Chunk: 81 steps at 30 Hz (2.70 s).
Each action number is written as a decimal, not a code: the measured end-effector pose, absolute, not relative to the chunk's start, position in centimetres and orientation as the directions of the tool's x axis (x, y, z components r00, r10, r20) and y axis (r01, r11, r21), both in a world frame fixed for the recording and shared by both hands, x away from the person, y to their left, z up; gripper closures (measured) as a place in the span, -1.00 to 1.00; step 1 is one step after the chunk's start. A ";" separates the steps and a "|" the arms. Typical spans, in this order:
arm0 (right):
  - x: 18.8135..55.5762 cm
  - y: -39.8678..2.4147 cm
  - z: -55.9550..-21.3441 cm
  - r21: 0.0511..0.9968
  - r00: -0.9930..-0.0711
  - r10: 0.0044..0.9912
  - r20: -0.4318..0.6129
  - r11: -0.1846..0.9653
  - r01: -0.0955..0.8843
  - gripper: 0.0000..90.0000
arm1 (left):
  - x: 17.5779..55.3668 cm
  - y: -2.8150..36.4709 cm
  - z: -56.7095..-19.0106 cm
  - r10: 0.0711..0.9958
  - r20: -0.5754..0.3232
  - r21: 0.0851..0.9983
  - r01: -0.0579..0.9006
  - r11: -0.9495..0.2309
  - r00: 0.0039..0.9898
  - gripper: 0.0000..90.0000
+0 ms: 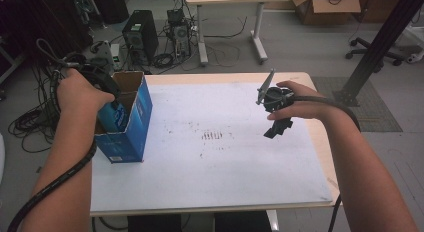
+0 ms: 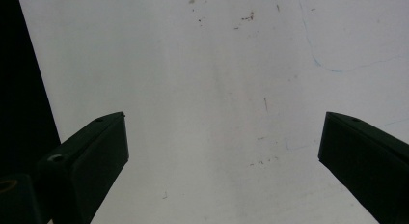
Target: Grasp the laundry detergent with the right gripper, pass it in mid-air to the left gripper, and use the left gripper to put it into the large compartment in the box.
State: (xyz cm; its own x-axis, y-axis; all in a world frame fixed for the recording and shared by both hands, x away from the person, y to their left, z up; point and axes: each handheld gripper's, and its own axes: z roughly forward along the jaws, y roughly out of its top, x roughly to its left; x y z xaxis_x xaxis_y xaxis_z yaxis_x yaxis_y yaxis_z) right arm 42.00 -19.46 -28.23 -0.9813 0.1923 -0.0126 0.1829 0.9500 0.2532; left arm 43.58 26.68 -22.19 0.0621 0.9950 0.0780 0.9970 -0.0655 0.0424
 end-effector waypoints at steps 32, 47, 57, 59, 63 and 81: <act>42.0 -18.9 -28.8 0.263 -0.982 0.189 -0.011 0.948 0.180 -0.92 | 43.8 26.0 -28.1 0.994 0.081 -0.003 0.997 -0.076 0.076 -0.16; 42.0 -19.4 -28.5 0.288 -0.978 0.207 -0.020 0.938 0.192 -0.92 | 43.9 26.2 -28.3 0.994 0.074 -0.007 0.997 -0.077 0.078 -0.17; 42.0 -19.6 -29.0 0.302 -0.976 0.215 -0.022 0.933 0.199 -0.92 | 43.9 26.3 -28.2 0.994 0.075 -0.016 0.997 -0.073 0.074 -0.20; 42.0 -19.6 -29.2 0.304 -0.976 0.217 -0.020 0.931 0.200 -0.92 | 43.9 26.3 -28.2 0.995 0.071 -0.012 0.997 -0.073 0.074 -0.21; 42.1 -19.6 -29.4 0.301 -0.976 0.217 -0.019 0.932 0.201 -0.92 | 43.9 26.3 -28.1 0.995 0.069 -0.007 0.997 -0.076 0.076 -0.25; 42.4 -19.3 -29.8 0.303 -0.977 0.214 -0.019 0.932 0.198 -0.92 | 43.7 26.1 -27.1 0.995 0.071 -0.001 0.998 -0.065 0.064 -0.32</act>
